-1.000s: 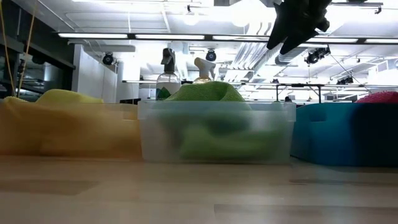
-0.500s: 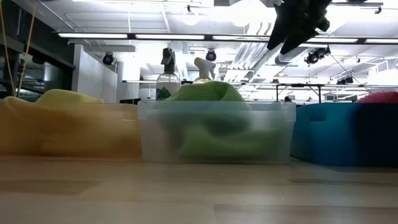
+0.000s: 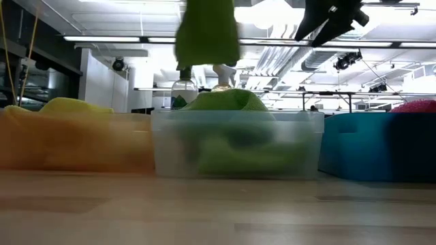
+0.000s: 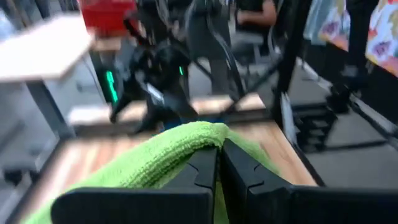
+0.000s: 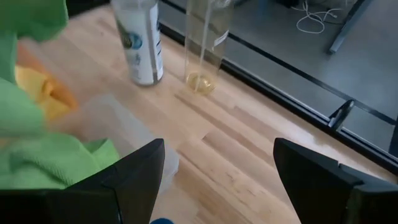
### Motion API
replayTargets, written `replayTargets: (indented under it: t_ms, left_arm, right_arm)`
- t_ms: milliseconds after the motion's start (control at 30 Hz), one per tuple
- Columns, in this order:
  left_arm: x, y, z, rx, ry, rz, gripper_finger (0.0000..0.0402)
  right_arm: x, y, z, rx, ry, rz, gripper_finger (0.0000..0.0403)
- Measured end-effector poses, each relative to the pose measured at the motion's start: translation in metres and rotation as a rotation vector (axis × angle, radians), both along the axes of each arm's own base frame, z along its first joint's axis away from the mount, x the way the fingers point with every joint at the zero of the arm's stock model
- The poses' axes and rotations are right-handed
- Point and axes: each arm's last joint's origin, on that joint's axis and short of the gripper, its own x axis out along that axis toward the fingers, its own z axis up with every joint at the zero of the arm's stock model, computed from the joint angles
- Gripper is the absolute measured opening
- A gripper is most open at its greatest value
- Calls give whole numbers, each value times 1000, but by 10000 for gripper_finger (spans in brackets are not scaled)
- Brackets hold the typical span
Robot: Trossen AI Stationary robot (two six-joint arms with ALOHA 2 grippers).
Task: Sort microfiber towel by color & place in baskets
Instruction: Put the green microfiber cloth into the transparent bin
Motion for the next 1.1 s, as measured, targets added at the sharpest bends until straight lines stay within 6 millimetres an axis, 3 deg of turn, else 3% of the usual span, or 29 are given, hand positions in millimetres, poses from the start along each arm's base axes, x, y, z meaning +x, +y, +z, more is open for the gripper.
replayTargets:
  t_ms: [133,300,500,800,967,1100]
  left_arm:
    - [31,13,-11,84,-55,25,0]
    - [62,30,-45,112,45,78,0]
    - [81,47,-90,87,189,156,0]
    - [72,47,-97,151,299,317,0]
    - [60,40,-70,355,198,504,0]
    - [57,36,-53,444,101,522,0]
  right_arm:
    - [-14,-4,12,-1,-55,-13,298]
    - [-26,-8,22,-6,-109,-25,298]
    - [-31,-9,25,-4,-116,-24,298]
    - [-33,-10,23,-17,-74,-24,298]
    - [-34,-10,22,-24,-67,-26,298]
    - [-34,-11,23,-44,-74,-40,298]
